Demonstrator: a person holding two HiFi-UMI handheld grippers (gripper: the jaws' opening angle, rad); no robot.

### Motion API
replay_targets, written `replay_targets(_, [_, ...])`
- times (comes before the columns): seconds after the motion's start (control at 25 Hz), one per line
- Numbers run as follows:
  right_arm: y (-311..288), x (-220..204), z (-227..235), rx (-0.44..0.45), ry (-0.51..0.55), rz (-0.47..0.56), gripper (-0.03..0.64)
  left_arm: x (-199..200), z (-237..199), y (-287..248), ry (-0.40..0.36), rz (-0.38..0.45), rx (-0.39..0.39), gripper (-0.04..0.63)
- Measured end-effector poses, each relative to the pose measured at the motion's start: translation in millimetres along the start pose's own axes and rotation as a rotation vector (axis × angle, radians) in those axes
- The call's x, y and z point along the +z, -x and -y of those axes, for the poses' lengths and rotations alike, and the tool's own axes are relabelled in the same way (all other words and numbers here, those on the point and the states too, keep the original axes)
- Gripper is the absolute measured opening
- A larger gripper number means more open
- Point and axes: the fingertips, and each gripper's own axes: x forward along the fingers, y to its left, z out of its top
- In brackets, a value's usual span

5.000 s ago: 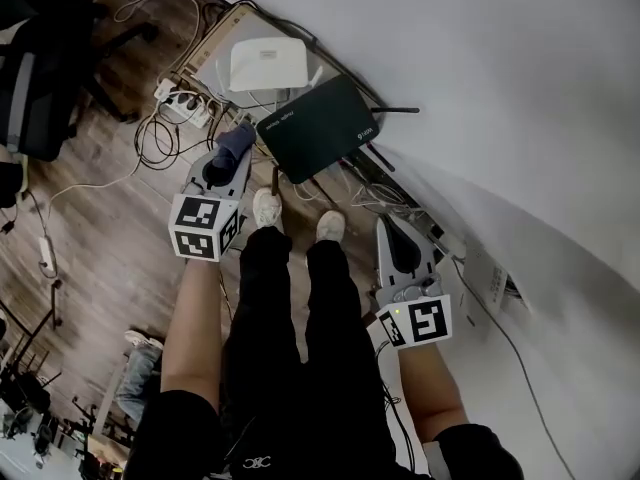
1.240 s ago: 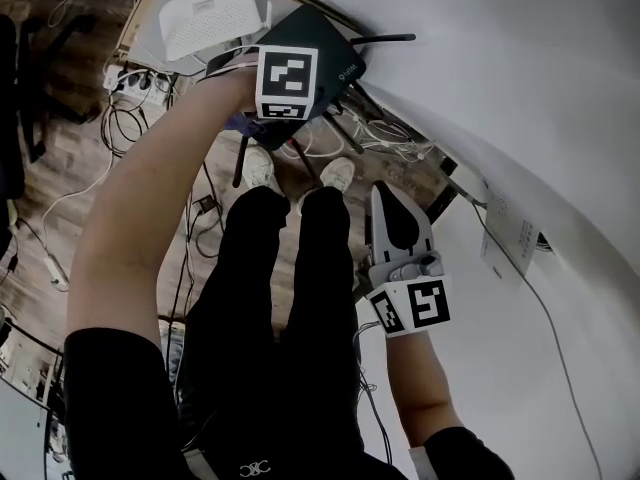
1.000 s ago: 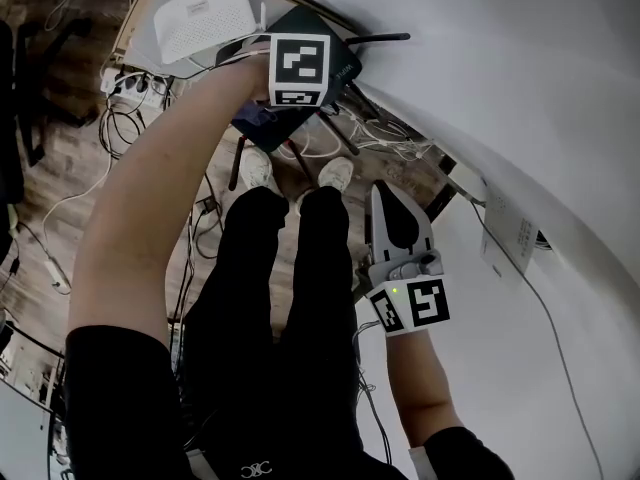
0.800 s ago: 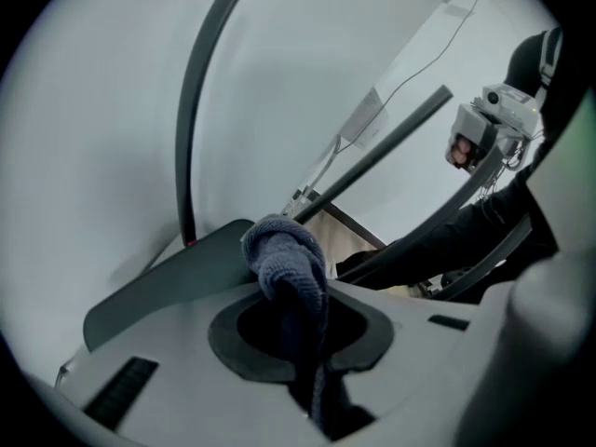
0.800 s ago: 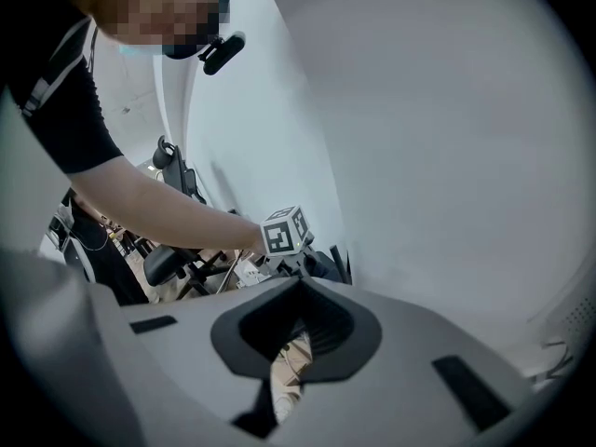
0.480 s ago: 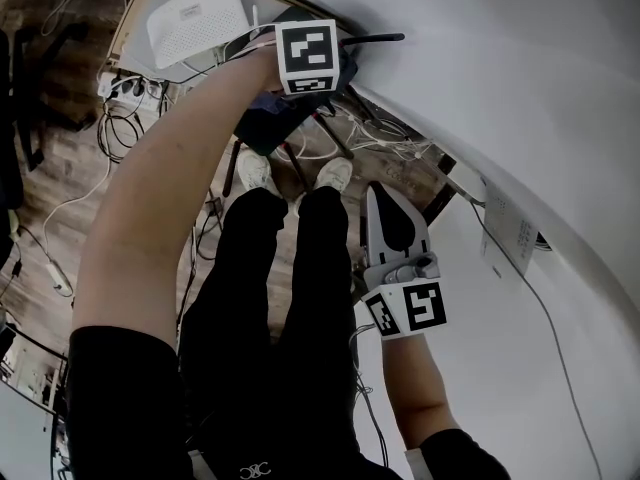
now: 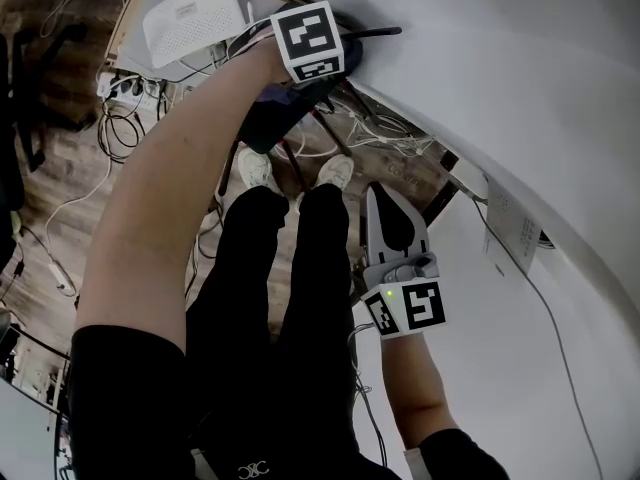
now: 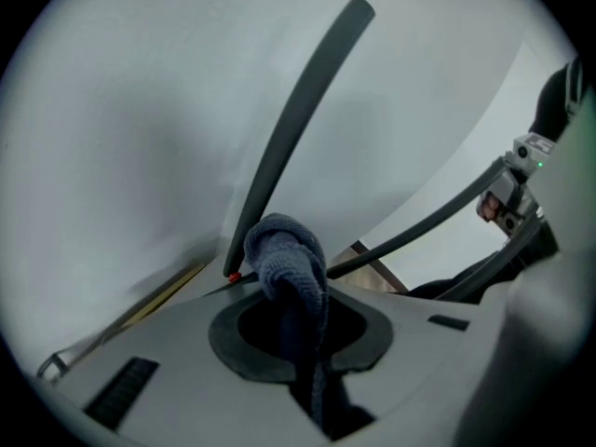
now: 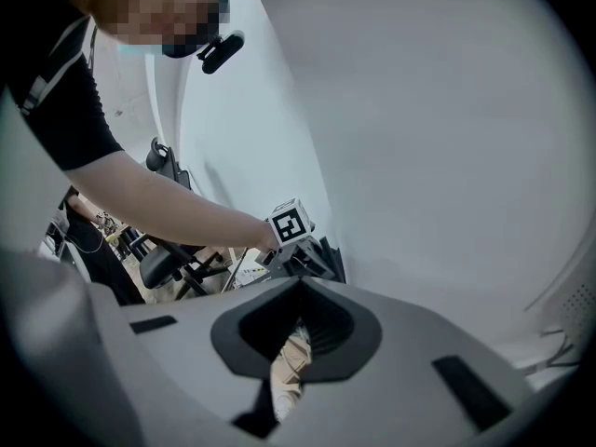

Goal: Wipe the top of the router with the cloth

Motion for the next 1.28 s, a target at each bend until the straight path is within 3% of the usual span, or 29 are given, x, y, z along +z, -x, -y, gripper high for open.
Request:
replay_targets(0.2, [-3.0,5.0,-1.0,0.008,0.022,0.005,0.0,-2.2,-8.2,8.0,0.073,0.058,0.044,0.051])
replay_targets(0.4, [-1.8,4.0,5.0,-0.007,0.008,0.006,0.0,-14.6,-27.0,25.4,0.111,0.067,0.193,0.051])
replay_targets(0.6, [-4.6,-0.6,3.2,0.002,0.011,-0.007,0.0,-30.8,-58.9,51.3,0.265,0.097,0.328,0.051])
replay_targets(0.68, [-4.7,-2.1,1.1,0.009,0.011,-0.008,0.0,-33.2,-59.6,54.2,0.277,0.086,0.361,0.051])
replay_targets(0.92, [-3.8,-2.9,-3.7,0.029,0.022,-0.009,0.0,-39.0,-65.9,61.1,0.141,-0.056,0.59,0.051])
replay_targets(1.12, [-1.3,-7.2,1.3,0.027,0.016,-0.014,0.0,-41.9,-68.0,63.3,-0.135,-0.291,0.771,0.051])
replay_targets(1.28, [-0.1,-12.7,1.3,0.035,0.016,-0.025,0.0,-50.1,-70.3,67.1,-0.278,-0.462,0.884,0.051])
